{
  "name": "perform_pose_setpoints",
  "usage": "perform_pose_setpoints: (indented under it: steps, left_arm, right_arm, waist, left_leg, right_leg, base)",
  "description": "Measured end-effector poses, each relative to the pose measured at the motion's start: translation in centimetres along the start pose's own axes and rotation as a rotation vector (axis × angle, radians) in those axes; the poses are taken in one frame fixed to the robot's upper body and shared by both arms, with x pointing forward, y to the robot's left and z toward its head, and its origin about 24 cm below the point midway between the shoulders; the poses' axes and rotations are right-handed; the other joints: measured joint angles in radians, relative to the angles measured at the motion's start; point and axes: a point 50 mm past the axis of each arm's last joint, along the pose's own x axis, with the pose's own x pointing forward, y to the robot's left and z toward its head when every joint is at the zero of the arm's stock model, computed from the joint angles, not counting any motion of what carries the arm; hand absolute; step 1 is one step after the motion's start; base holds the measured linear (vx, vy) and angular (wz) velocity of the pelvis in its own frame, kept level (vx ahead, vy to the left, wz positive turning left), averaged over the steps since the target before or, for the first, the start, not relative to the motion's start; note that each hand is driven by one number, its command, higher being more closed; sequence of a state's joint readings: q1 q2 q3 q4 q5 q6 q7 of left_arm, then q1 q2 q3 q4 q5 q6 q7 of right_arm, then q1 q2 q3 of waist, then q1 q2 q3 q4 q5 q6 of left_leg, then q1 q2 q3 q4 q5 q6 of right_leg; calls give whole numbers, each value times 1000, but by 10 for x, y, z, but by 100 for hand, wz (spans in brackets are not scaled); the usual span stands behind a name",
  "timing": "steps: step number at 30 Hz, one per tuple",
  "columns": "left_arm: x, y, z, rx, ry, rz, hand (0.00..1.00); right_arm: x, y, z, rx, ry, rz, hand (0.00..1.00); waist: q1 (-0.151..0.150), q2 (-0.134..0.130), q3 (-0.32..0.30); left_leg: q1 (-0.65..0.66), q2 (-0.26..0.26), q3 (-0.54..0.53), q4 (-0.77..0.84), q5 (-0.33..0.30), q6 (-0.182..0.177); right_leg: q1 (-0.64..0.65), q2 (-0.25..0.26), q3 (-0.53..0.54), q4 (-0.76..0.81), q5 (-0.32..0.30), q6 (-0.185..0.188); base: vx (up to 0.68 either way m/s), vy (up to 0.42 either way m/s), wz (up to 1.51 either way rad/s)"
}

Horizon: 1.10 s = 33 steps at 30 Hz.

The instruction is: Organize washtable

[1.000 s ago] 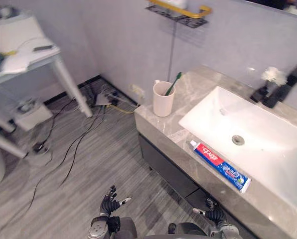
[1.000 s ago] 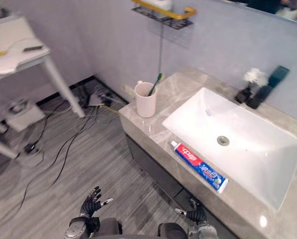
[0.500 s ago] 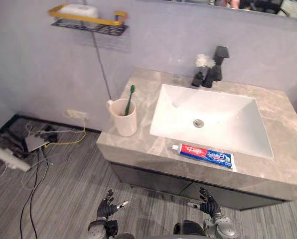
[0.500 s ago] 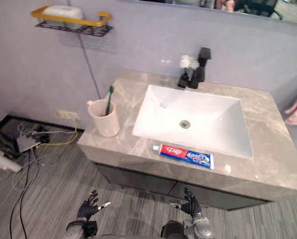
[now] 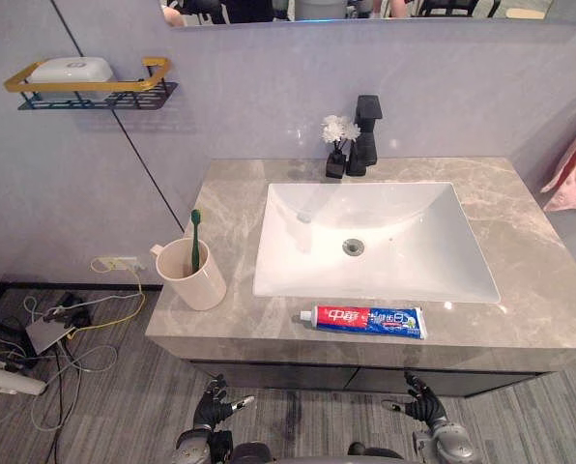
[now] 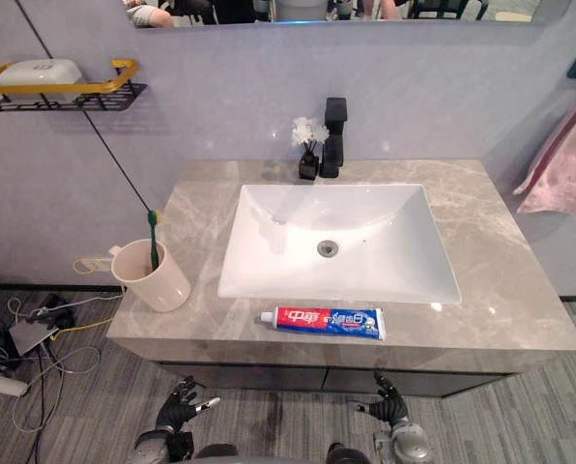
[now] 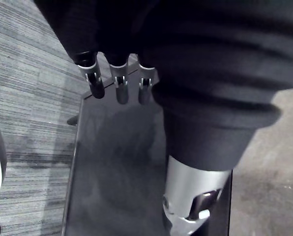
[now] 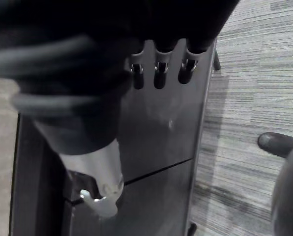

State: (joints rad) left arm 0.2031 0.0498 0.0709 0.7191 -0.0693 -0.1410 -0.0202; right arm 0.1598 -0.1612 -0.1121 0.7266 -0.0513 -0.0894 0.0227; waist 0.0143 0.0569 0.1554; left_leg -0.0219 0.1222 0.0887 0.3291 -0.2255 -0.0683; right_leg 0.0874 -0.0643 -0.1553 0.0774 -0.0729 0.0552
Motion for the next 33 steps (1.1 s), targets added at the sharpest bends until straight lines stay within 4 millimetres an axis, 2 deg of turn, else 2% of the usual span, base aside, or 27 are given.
perform_pose_setpoints:
  steps: [1,3,6,11,17,21,26,27,33]
  left_arm:
    - [0,1,0,2,2,1,0]
    - [0,5,1,10,-1,11,0]
    - [-4,9,-6,5,20,23,0]
    - [-7,11,-16,2,58,30,0]
    - [-9,13,-24,-2,90,39,0]
    - [-9,12,-23,-2,90,38,0]
    - [-10,14,-28,1,109,42,0]
    - [-11,22,-30,20,125,56,0]
    - [-11,22,-30,21,125,55,0]
  right_arm:
    - [0,0,-1,5,5,-1,0]
    - [-1,6,-3,17,8,13,0]
    - [-2,8,-5,26,15,11,0]
    - [-3,7,-14,31,54,9,0]
    - [-4,1,-23,44,94,-14,0]
    - [-4,0,-24,40,101,-15,0]
    - [-8,1,-35,42,143,-14,0]
    - [-10,0,-38,42,155,-15,0]
    - [-10,0,-39,43,156,-15,0]
  waist:
    - [0,5,-1]
    - [0,-33,2]
    - [2,-50,0]
    - [1,-39,-6]
    - [1,-27,-14]
    - [1,-30,-15]
    - [1,-41,-21]
    - [0,-62,-40]
    - [0,-61,-40]
  left_leg:
    - [8,-4,4,-1,-2,0]
    - [39,-31,22,-43,6,12]
    - [71,-57,45,-89,14,26]
    - [106,-70,58,-112,15,31]
    - [143,-56,49,-120,15,31]
    - [144,-56,49,-124,24,30]
    - [157,-58,46,-166,47,24]
    - [164,-72,32,-209,69,28]
    - [164,-72,32,-211,69,28]
  right_leg:
    - [4,-2,5,-4,1,3]
    - [25,-27,23,-30,15,21]
    - [29,-50,43,-32,17,25]
    - [37,-52,52,-46,16,28]
    - [82,-37,47,-57,16,28]
    - [81,-37,46,-59,17,28]
    - [74,-37,46,-60,18,30]
    - [67,-42,44,-76,25,33]
    - [66,-42,44,-75,25,33]
  base:
    - [29,176,-28]
    - [25,148,-14]
    - [10,87,-19]
    - [58,42,-9]
    - [44,-26,1]
    - [-66,-17,1]
    - [-74,-17,0]
    - [-31,-8,-3]
    - [0,0,0]
